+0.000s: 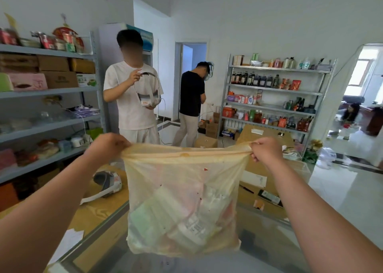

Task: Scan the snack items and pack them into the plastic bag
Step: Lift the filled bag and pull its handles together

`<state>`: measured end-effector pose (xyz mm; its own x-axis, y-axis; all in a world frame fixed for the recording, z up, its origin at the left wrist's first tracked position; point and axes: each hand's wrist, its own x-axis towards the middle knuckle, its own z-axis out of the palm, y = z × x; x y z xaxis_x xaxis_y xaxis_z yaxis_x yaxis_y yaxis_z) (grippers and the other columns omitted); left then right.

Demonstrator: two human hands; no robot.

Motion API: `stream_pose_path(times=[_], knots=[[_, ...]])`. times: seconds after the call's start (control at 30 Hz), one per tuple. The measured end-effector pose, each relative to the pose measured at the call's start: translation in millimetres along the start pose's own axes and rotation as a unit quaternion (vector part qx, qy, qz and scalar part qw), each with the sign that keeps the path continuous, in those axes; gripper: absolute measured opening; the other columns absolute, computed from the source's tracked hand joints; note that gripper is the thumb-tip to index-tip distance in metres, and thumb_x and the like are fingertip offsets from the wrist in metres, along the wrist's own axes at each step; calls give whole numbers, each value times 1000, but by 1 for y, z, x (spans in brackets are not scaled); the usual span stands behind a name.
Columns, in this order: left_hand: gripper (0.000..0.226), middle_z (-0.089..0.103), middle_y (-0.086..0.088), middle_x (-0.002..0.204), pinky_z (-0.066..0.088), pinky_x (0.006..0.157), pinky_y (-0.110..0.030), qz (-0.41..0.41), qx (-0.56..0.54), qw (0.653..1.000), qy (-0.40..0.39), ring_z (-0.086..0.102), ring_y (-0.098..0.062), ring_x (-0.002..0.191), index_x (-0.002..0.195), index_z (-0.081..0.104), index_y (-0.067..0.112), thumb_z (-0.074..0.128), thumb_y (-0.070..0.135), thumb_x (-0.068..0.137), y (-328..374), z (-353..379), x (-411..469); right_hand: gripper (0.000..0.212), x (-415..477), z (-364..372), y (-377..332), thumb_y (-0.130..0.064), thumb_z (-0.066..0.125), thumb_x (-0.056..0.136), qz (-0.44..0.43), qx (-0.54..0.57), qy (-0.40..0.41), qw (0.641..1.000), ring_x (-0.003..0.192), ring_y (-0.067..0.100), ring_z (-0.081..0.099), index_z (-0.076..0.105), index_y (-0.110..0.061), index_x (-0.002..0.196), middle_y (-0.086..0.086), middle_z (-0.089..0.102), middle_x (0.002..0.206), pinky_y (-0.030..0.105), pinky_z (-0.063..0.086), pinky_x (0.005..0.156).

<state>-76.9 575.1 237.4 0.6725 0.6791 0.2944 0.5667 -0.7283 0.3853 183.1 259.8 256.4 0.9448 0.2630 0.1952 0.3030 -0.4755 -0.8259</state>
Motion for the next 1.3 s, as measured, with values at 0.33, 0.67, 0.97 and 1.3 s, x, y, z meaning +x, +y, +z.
stream_pose_path(times=[0.33, 0.67, 0.97, 1.3], knots=[[48, 67, -11, 87, 49, 63, -33, -89, -270, 958, 40, 62, -28, 75, 106, 59, 20, 41, 62, 91, 6, 5, -21, 19, -5, -2, 5, -5, 47, 94, -13, 39, -19, 999, 53, 17, 53, 63, -14, 95, 7, 61, 66, 26, 44, 48], [20, 67, -4, 64, 54, 62, -29, -110, -72, 990, -51, 64, -20, 63, 78, 68, 8, 55, 14, 93, 9, 7, 1, 10, -11, -18, 12, -1, 48, 96, 108, 89, -130, 982, 56, 21, 57, 58, 2, 98, 16, 61, 72, 26, 51, 44], [17, 65, -15, 78, 50, 45, -18, -143, -303, 942, 22, 59, -19, 61, 98, 68, 12, 52, 7, 97, 0, 11, -1, 18, 3, -5, 8, 8, 44, 93, 159, 223, -52, 960, 60, 22, 62, 52, 3, 109, 21, 62, 73, 23, 53, 40], [17, 57, -10, 66, 41, 49, -25, -221, -314, 923, -11, 47, -18, 54, 89, 65, 8, 51, 12, 97, -3, -1, 0, 16, -3, -13, 8, 2, 43, 96, 162, 258, -100, 947, 63, 19, 56, 52, 4, 109, 15, 57, 76, 19, 48, 36]])
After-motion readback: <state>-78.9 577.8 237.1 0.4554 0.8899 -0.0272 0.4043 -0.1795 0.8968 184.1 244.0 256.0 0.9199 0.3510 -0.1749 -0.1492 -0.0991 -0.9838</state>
